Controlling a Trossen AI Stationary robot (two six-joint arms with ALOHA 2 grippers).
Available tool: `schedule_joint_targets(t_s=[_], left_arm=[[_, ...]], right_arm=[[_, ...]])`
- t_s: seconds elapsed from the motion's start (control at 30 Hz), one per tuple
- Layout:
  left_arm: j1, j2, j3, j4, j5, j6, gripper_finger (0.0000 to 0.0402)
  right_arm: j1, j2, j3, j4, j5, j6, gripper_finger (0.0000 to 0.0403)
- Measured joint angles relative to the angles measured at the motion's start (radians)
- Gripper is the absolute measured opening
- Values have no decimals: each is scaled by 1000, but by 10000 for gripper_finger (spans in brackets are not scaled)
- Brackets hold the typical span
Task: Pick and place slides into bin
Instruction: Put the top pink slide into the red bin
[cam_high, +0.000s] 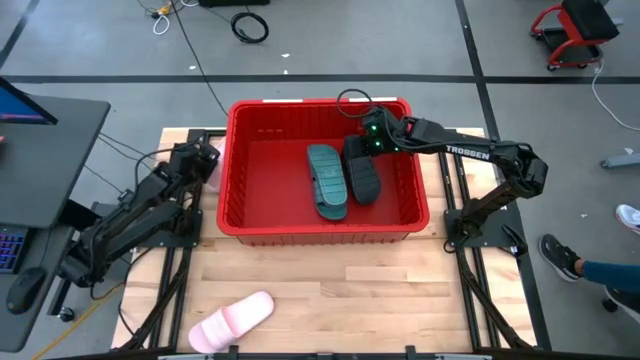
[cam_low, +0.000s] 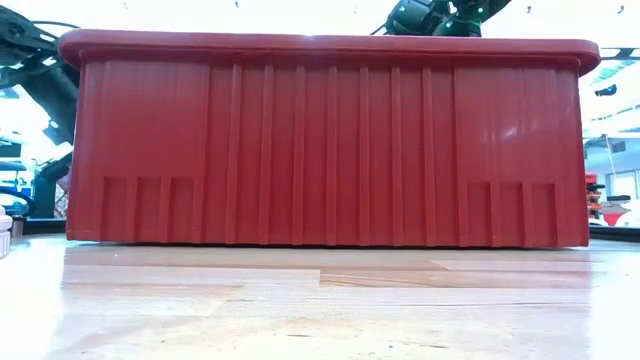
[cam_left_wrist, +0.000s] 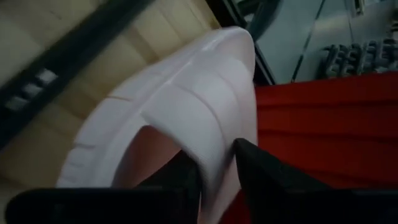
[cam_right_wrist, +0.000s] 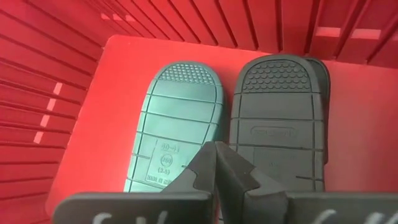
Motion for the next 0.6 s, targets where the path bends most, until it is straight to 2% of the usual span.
schedule_joint_targets(t_s=[0.13,0.27,0.43,0.5,0.6], left_arm=[[0,17,0,63,43,-15,71],[0,4,0,50,34,-29,17],[0,-39,45,25,23,-61,20],[0,-53,105,-32,-12,-36,15],[0,-59,226,-140,-128,67,11]], right_arm=[[0,0,0,0,0,0,14],[8,0,0,0,1,0,14],[25,0,0,0,0,1,14],[33,0,0,0,0,7,14],[46,0,0,0,0,10,14]])
